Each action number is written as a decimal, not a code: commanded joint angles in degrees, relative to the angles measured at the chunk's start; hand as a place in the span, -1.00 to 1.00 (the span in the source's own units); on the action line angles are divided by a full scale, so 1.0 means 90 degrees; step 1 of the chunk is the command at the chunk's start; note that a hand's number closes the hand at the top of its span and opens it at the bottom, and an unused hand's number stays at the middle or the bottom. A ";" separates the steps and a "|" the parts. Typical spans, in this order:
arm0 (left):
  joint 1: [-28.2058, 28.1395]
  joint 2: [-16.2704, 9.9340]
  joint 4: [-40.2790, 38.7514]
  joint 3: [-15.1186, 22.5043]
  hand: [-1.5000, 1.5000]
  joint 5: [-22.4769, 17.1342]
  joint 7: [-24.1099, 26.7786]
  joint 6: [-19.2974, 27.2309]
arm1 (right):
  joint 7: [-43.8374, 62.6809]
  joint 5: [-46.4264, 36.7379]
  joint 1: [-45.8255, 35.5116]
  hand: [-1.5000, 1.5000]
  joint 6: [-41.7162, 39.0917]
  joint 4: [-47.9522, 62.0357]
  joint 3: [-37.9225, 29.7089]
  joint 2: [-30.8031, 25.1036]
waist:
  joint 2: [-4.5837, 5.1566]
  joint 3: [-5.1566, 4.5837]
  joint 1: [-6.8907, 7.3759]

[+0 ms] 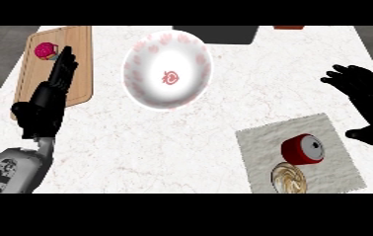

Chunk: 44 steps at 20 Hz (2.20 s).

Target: Pick the can from the placemat and place it in the bowl

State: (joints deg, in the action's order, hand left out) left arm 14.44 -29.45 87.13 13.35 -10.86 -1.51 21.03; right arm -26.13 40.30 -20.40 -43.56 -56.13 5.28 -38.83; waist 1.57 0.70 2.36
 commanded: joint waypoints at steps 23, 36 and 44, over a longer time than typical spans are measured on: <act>0.0099 0.0212 0.0062 0.0137 0.00 0.0334 -0.0397 0.0161 | -0.2630 -0.4511 -0.0900 -1.00 -0.0385 -0.1379 0.2054 -0.1589 | -0.0073 -0.0045 0.0091; 0.0165 0.0399 0.0117 0.0124 0.00 0.0591 -0.0617 0.0207 | -0.3256 -0.6243 -0.1320 -1.00 0.1277 -0.0229 0.3739 -0.1093 | -0.0105 -0.0064 -0.0015; 0.0177 0.0424 0.0258 0.0035 0.00 0.0592 -0.0889 0.0046 | -0.3902 -0.6399 -0.1437 -1.00 0.1782 0.0778 0.4088 -0.0672 | -0.0113 -0.0063 -0.0055</act>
State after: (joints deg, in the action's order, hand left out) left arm 15.42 -26.40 88.46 13.37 -5.86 -7.52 21.51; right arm -50.80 -15.59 -32.47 -22.44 -55.47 40.67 -47.25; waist 0.52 0.10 1.89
